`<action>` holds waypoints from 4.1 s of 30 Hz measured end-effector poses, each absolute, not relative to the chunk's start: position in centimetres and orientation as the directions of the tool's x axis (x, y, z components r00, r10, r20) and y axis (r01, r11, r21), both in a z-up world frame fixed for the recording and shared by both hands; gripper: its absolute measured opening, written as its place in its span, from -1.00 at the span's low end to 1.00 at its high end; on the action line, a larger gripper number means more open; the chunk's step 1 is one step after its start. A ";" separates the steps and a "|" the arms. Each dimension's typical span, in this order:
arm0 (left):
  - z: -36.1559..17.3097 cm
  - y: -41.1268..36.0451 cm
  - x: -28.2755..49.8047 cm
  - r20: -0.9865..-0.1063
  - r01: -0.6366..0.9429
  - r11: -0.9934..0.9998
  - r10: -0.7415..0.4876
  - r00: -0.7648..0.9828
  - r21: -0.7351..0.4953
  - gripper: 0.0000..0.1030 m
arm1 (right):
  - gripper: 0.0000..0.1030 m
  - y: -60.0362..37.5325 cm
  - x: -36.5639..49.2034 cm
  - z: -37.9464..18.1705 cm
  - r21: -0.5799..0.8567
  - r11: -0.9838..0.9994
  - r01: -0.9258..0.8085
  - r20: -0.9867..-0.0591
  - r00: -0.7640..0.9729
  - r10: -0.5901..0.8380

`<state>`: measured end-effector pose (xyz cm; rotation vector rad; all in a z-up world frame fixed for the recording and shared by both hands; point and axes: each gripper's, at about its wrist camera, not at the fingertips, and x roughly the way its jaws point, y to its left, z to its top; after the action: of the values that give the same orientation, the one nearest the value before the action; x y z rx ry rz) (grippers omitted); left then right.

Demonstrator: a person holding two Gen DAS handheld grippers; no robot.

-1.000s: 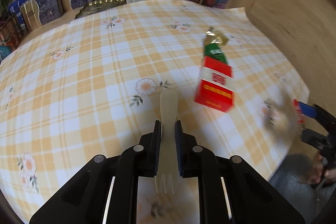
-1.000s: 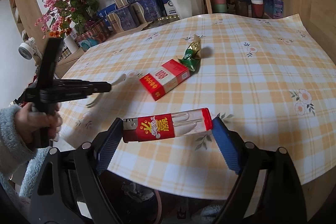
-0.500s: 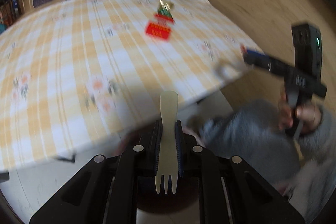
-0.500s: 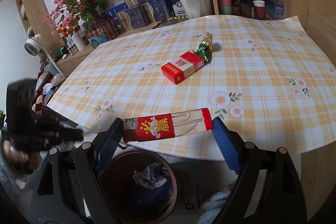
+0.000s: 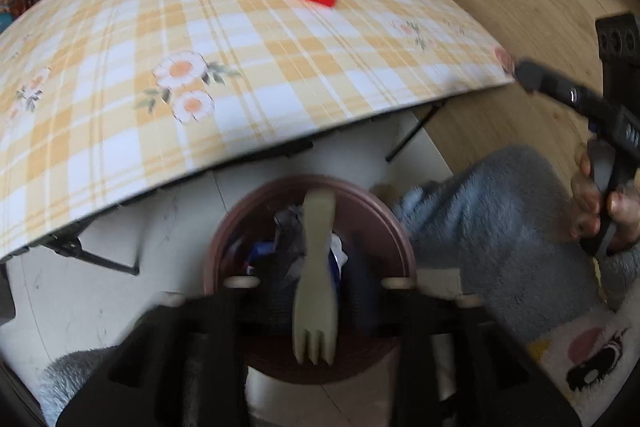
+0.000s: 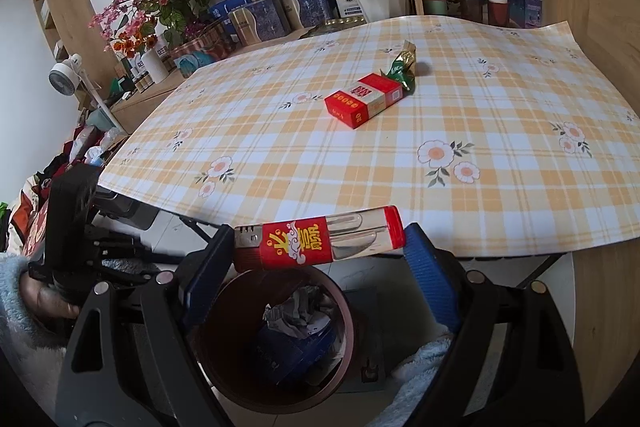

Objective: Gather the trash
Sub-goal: 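Carry the fork and lighter over the bin and open both grippers, then move both open grippers from the bin back over the table, then grasp the red box with the left gripper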

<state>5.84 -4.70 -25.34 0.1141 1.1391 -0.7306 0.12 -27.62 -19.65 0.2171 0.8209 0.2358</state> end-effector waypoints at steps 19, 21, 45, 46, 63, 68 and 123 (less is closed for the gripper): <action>-19.7 1.3 2.6 -0.651 0.417 0.897 -0.405 0.642 -0.147 0.88 | 0.64 -21.6 -1.0 -24.1 0.271 0.951 -0.146 -0.721 0.624 0.301; -19.6 1.5 1.9 -0.633 0.401 0.908 -0.381 0.674 -0.120 0.88 | 0.64 -21.2 -1.0 -24.8 0.263 0.954 -0.148 -0.732 0.613 0.297; -20.4 2.3 2.0 -0.658 0.328 0.938 -0.316 0.684 -0.110 0.88 | 0.65 -16.2 -0.6 -28.9 0.153 0.947 -0.282 -0.832 0.480 0.278; -20.4 2.3 2.0 -0.658 0.329 0.938 -0.315 0.683 -0.109 0.88 | 0.65 -16.2 -0.6 -28.9 0.157 0.946 -0.283 -0.834 0.476 0.280; -20.8 2.0 2.3 -0.672 0.325 0.941 -0.304 0.675 -0.099 0.88 | 0.88 -19.6 -0.1 -28.1 0.221 0.965 -0.139 -0.807 0.530 0.262; -21.0 2.1 2.5 -0.674 0.319 0.942 -0.304 0.673 -0.106 0.88 | 0.88 -20.0 -0.2 -27.9 0.226 0.966 -0.127 -0.801 0.539 0.259; -24.0 -21.4 26.8 -0.845 0.606 0.792 -0.376 0.380 -0.080 0.11 | 0.88 -39.7 15.2 -18.8 0.175 0.980 0.097 -0.733 0.677 0.064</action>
<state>26.84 -21.45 -23.97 0.2601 1.0002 -0.6357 15.16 -39.74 -18.78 0.2064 0.8280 -0.0188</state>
